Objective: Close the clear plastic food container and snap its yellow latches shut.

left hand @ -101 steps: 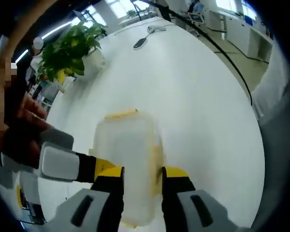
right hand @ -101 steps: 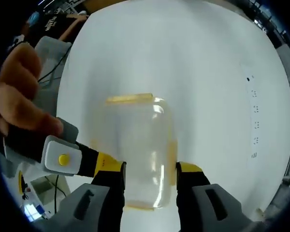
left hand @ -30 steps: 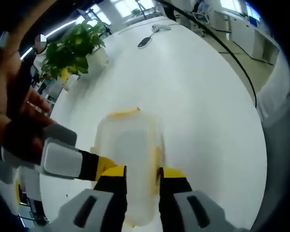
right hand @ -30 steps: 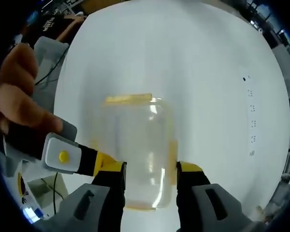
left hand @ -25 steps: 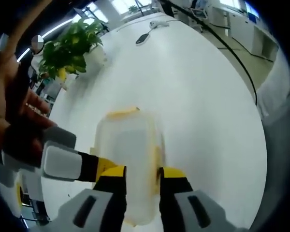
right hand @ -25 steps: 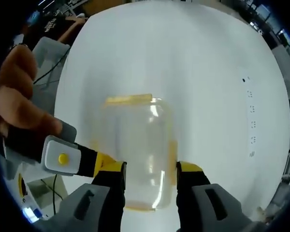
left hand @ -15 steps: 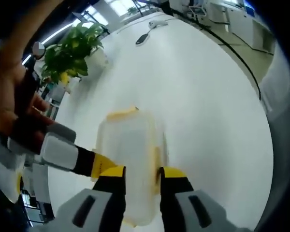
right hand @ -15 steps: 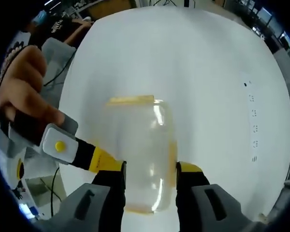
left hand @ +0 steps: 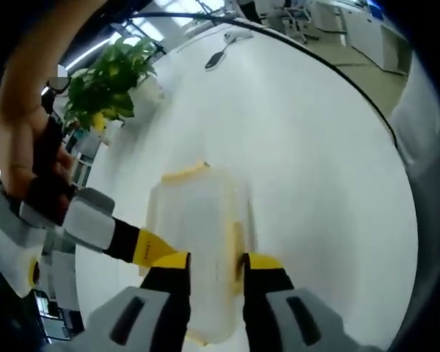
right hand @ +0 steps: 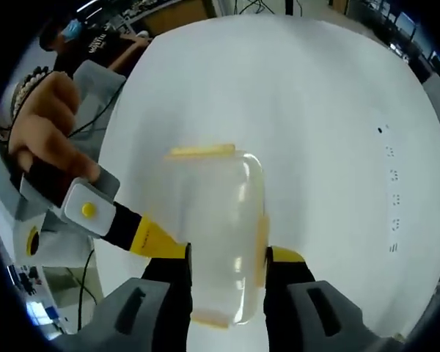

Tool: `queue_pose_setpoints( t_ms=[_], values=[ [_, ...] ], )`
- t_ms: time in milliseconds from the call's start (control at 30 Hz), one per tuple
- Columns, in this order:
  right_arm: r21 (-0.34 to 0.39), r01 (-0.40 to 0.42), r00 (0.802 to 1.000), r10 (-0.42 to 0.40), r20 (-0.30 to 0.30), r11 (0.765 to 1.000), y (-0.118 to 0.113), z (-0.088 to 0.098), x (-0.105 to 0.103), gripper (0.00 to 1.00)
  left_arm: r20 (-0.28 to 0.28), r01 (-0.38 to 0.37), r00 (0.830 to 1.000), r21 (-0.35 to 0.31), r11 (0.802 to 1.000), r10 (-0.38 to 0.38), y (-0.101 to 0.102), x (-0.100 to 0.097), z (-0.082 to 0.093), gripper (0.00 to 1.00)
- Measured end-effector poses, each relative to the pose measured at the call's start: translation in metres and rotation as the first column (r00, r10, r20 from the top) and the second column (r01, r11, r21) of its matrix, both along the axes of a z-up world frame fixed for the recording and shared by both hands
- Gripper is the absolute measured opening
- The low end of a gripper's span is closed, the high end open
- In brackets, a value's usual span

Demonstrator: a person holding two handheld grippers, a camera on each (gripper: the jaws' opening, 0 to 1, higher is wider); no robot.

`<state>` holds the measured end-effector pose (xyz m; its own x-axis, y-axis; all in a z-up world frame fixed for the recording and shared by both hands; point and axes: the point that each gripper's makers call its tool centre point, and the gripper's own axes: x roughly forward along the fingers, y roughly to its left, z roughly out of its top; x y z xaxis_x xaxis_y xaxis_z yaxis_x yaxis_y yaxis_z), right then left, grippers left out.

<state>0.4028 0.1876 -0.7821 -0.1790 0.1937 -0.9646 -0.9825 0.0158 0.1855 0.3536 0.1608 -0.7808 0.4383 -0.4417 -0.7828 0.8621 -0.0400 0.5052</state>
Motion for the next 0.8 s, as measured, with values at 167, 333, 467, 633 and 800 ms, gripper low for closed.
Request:
queue_pose_setpoints(
  t_ms=[167,333,467,633,800],
  values=[
    [0.025,-0.01,1.0,0.01,-0.013,1.0,-0.002,0.001,0.007,0.29,0.004,0.0,1.0,-0.006,1.0,0.0,0.0,0.001,0.001,0.2],
    [0.068,-0.013,0.998,0.009,0.065,0.998,0.0,0.007,0.026,0.06,0.007,0.004,1.0,0.006,1.0,-0.004,0.0,0.002,0.001,0.21],
    [0.016,-0.119,0.983,0.116,0.14,0.993,-0.006,0.009,0.015,0.02,0.029,0.004,1.0,0.021,1.0,-0.005,-0.004,0.009,0.001,0.22],
    [0.013,-0.056,0.994,0.055,0.09,0.998,-0.003,0.007,0.03,0.05,0.033,0.007,0.999,0.027,1.0,-0.008,-0.004,0.005,0.0,0.22],
    [0.01,-0.066,0.997,0.065,0.05,0.998,-0.004,0.009,0.022,0.12,0.032,0.005,0.999,-0.001,1.0,-0.005,-0.005,0.004,0.0,0.23]
  ],
)
